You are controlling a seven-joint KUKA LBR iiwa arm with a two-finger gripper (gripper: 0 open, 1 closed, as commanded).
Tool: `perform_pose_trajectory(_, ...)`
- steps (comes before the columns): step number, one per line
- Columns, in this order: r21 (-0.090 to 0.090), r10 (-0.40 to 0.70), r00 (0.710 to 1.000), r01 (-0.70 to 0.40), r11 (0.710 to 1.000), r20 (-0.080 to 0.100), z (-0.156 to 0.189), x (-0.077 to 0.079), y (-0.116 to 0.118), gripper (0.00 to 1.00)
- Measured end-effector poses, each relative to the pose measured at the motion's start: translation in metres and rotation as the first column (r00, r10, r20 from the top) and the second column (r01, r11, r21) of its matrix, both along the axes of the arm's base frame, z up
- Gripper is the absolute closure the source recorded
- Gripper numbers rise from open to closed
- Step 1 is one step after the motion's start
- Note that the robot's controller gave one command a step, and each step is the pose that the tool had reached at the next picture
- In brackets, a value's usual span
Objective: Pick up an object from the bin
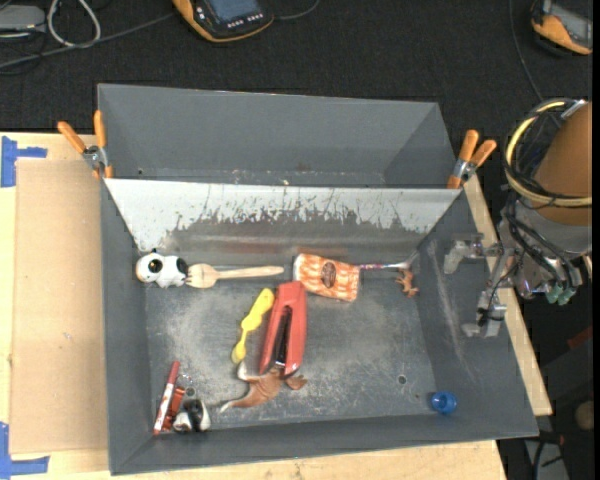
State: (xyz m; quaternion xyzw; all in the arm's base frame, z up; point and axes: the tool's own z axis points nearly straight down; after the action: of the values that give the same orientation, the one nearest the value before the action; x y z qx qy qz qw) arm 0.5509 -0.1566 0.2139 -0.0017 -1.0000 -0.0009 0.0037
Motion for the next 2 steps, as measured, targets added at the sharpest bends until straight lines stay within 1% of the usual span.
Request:
perform_pose_trajectory(1,-0.001,0.005,1.0,-0.005,1.0,0.007,0.004,0.002,0.001,0.0)
perform_pose_trajectory(2,-0.002,0.066,0.998,-0.066,0.998,0.01,-0.018,0.042,0.054,0.0)
